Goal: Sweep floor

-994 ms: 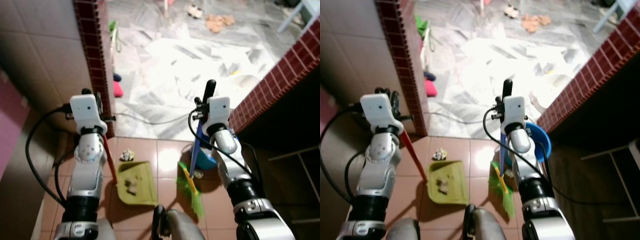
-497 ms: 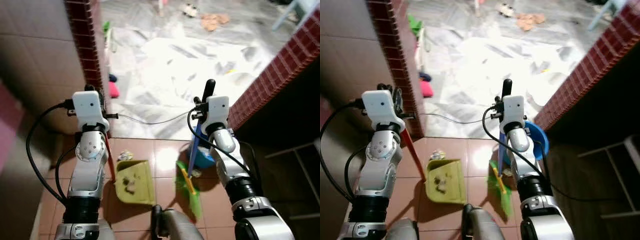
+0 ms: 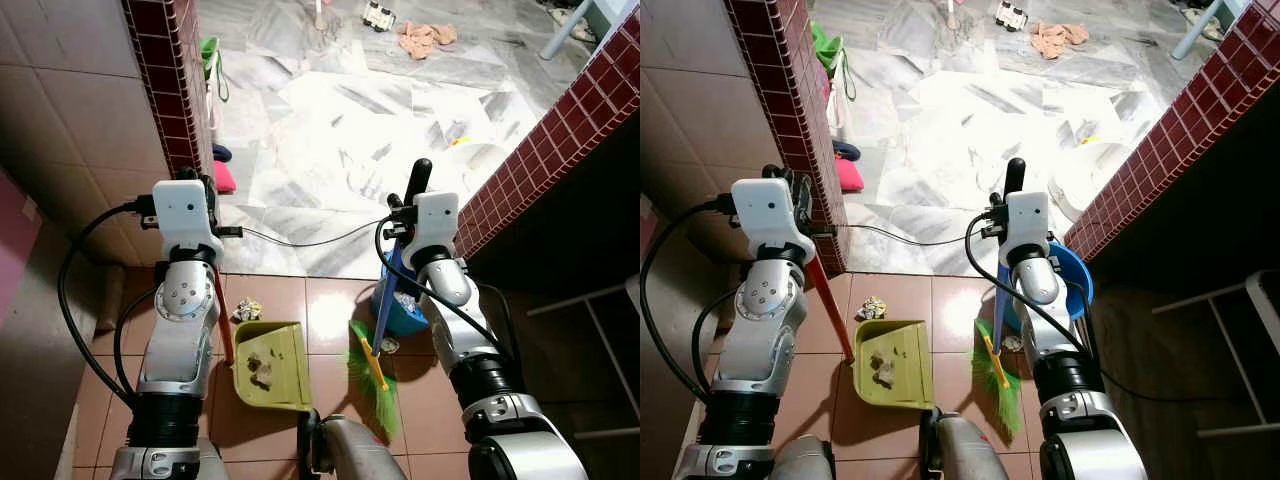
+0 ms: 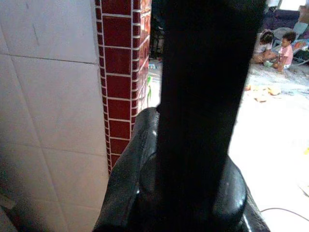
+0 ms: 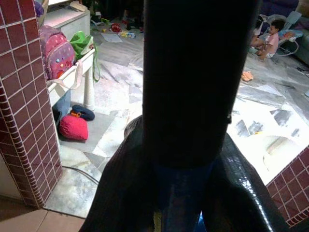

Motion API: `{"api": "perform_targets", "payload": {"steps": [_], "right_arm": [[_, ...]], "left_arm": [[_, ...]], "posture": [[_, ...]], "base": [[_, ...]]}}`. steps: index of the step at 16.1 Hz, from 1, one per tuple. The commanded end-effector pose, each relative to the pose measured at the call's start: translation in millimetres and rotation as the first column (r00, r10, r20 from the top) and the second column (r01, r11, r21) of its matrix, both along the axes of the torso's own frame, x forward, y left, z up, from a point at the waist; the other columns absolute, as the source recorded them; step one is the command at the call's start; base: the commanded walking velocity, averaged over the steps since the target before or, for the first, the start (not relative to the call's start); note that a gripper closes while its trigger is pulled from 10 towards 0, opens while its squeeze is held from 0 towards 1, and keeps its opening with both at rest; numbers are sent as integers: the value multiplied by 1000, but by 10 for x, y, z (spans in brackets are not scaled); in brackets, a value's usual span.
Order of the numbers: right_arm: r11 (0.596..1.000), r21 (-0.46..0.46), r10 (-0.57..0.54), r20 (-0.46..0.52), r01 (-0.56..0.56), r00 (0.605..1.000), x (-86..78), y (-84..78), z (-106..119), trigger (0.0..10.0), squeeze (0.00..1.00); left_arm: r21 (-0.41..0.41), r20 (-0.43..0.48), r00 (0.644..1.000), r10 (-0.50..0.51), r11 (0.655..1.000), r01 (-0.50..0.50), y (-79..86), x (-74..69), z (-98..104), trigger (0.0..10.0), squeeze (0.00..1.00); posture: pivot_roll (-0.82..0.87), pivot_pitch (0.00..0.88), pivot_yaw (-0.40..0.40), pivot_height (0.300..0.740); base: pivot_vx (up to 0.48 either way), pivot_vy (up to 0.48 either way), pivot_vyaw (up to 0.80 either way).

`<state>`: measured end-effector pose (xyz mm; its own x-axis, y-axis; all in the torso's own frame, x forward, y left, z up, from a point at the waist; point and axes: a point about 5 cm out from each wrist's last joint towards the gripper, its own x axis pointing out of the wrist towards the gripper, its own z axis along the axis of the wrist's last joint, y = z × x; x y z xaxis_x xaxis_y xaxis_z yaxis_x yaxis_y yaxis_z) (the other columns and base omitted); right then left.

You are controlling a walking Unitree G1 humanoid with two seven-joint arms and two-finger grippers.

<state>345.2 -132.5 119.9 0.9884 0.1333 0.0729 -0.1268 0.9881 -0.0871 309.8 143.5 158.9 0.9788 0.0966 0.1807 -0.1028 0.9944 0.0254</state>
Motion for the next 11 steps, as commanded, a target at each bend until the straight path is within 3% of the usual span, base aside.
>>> {"api": "perform_targets", "payload": {"steps": [1,11], "right_arm": [[1000,-2,-13,-21,13,1000,-5,-53,-48,10000,0],[1000,-4,-7,-17,7,1000,8,-31,-37,10000,0]], "left_arm": [[3,61,998,-30,1000,30,-80,-15,147,10000,0],[2,59,998,-36,999,36,-96,-10,149,10000,0]], "posture": [[34,134,-129,740],[33,128,-130,740]], "base": [[0,0,0],[0,0,0]]}}
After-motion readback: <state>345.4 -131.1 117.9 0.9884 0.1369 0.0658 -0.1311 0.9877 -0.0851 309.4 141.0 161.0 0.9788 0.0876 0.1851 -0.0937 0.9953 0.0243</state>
